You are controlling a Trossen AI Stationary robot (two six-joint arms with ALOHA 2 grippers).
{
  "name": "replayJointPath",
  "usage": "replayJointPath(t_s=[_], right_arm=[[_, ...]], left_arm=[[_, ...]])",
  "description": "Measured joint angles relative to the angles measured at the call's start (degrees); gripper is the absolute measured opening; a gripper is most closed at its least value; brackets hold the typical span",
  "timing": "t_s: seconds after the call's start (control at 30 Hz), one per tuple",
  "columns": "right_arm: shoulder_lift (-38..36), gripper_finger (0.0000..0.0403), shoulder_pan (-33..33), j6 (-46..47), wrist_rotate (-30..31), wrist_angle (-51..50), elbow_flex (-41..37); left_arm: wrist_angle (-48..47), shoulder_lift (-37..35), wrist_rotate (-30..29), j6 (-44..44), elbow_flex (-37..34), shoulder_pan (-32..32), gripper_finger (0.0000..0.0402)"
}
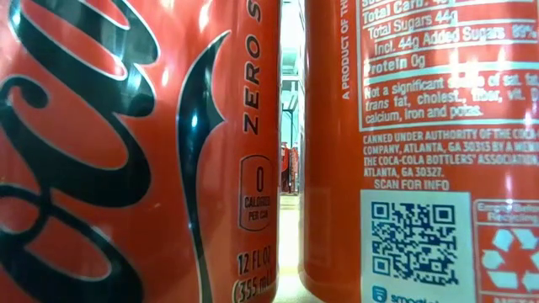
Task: Sort soda cans
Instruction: Put the middle right red soda can into the top right transparent bin
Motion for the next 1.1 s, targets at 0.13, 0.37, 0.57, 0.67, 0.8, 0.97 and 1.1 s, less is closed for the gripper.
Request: replayJointPath(t_s=[0.13,0.37,0.57,0.67,0.8,0.97,1.1], right_arm=[[0.04,0.0031,-1.68,-4.46,0.23,-0.3,2.04],[5.74,0.0031,-1.28,-9.31,-9.12,-14.17,13.49],[14.63,0.0031,-1.26,-16.69,-9.21,-17.34,22.18],[17.78,0.0031,-1.31,-21.39,-9.2,-17.44,24.35],[20.78,0.0031,-1.89,-21.46,-8.87,-17.42,26.16],[23.9,0.0036,-1.77,-19.21,-9.18,-19.51,26.38],[27.23,0.0055,-1.1,-19.36,-9.06,-21.75,26.36]], left_arm=[[2.6,1.29,-0.07,0.68,3.22,0.02,0.0],[0.99,12.07,0.01,3.35,13.52,0.02,0.0],[-7.72,22.31,0.04,3.18,22.14,0.02,0.0011],[-12.37,24.48,0.1,2.72,24.67,-0.21,0.0023],[-16.3,24.09,0.08,1.27,25.75,-0.39,0.0041],[-22.34,23.61,-1.9,-1.42,26.7,-0.31,0.0075],[-26.42,23.83,-2.99,-5.53,28.29,-0.28,0.0109]])
